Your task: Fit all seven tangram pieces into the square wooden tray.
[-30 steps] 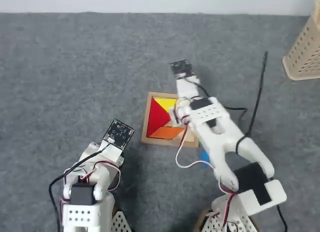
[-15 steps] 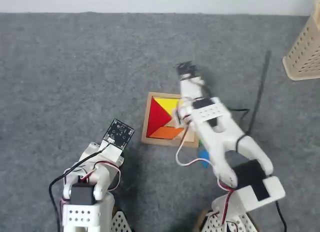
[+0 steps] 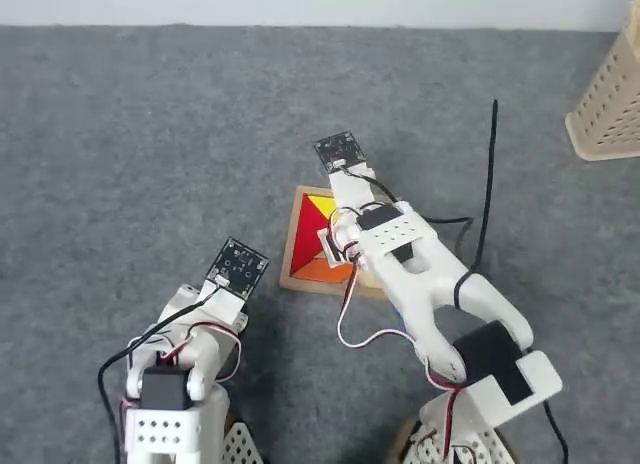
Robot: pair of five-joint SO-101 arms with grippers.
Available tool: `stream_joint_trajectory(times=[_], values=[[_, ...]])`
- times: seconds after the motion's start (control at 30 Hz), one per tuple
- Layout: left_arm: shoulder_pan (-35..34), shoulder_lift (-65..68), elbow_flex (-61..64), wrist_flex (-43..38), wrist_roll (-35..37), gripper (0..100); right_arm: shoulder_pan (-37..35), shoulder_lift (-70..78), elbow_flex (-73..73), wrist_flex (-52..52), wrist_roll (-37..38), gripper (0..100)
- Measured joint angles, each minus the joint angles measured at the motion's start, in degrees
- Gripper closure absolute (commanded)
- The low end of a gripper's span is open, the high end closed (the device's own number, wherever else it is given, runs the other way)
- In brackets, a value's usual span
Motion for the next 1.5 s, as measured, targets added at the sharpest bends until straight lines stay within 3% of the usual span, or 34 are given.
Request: stream_joint_trajectory(times=[0.37,0.67,1.23,1.5], values=[[0.0,0.0,0.0,0.0,0.0,88,-0.53,-13.54,5.63,5.01,0.0,99.1],[0.0,0.0,0.0,0.0,0.0,88,-0.53,-12.04,9.41,5.19,4.57,99.1],[0.0,0.0,0.0,0.0,0.0,88,-6.33,-2.99,3.69,5.27,5.27,99.1],[0.0,0.0,0.0,0.0,0.0,88,-4.22,-14.86,3.87,11.6,5.36,98.9]])
